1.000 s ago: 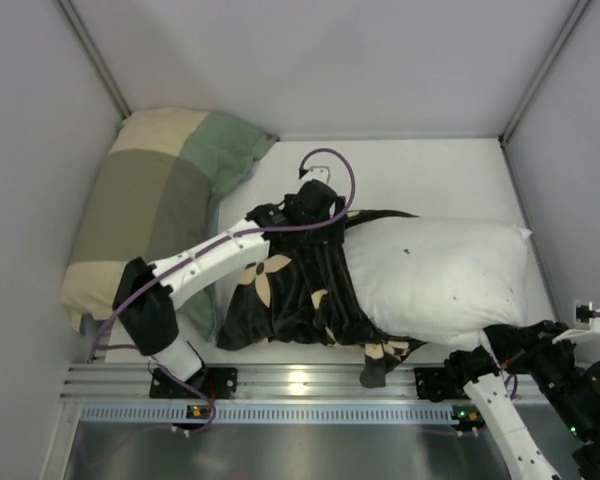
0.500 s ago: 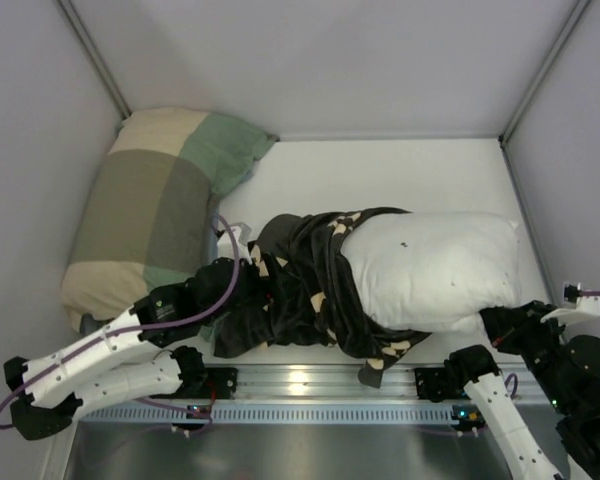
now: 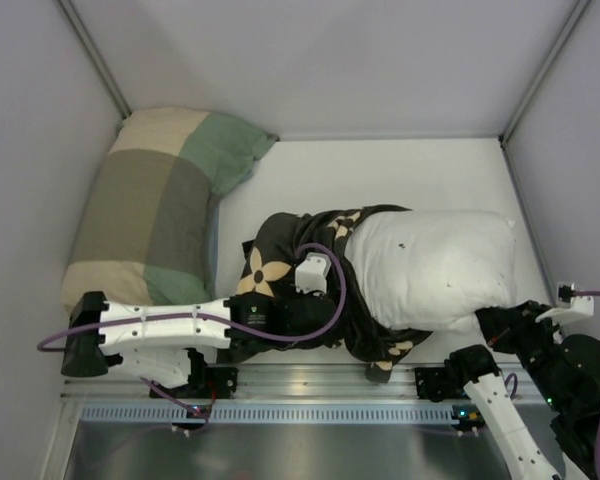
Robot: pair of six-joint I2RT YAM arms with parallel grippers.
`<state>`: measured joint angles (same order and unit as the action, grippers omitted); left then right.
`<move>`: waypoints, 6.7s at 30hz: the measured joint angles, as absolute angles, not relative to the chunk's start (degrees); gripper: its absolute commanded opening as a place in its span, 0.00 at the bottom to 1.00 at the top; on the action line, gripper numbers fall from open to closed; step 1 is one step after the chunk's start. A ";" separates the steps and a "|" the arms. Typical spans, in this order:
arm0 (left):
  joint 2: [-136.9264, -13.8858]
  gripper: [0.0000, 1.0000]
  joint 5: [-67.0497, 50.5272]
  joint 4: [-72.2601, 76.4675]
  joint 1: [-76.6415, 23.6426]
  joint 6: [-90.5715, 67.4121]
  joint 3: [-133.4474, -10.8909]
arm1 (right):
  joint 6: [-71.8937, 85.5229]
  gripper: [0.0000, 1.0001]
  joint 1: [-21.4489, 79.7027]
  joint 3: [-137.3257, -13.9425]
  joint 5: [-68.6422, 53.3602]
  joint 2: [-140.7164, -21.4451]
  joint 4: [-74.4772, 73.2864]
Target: Remove the pillowcase from the pillow
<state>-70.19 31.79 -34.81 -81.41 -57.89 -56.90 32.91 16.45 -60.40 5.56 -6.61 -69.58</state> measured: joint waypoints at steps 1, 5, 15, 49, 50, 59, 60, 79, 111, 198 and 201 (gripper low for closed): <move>-71.48 0.84 33.17 -34.89 -81.89 -58.19 -57.52 | 33.04 0.00 16.45 -60.40 5.45 -6.50 -69.58; -73.87 0.82 35.46 -35.18 -82.17 -59.09 -58.08 | 33.15 0.00 16.45 -60.40 4.62 -6.26 -69.71; -75.42 0.00 37.89 -36.05 -83.26 -59.51 -59.00 | 33.21 0.00 16.45 -60.45 4.08 -5.74 -69.89; -25.65 0.00 39.97 -57.36 -84.62 -74.63 -49.69 | 42.35 0.00 37.01 -83.74 33.61 -5.02 -83.13; -27.68 0.00 40.12 -57.32 -84.42 -73.65 -50.15 | 42.65 0.00 37.01 -82.81 34.02 -5.02 -82.65; -58.37 0.98 40.14 -55.33 -84.51 -58.89 -57.95 | 42.52 0.00 37.01 -69.80 37.12 -5.06 -75.72; -61.01 0.99 40.16 -55.20 -85.10 -57.74 -58.59 | 42.26 0.00 37.01 -69.87 37.54 -5.06 -75.64; -50.00 0.98 34.24 -50.65 -87.11 -57.36 -45.12 | 38.41 0.00 37.87 -80.05 48.64 -6.00 -78.48; -44.66 0.00 23.88 -33.32 -87.05 -52.90 -38.81 | 39.13 0.00 38.15 -82.63 48.86 -6.00 -81.06; -72.44 0.00 38.63 -45.67 -87.74 -57.56 -64.90 | 46.54 0.00 46.33 -64.62 42.06 -0.73 -75.09; -64.60 0.00 38.44 -45.82 -87.74 -60.82 -59.29 | 46.46 0.00 46.35 -65.58 42.28 -0.73 -76.12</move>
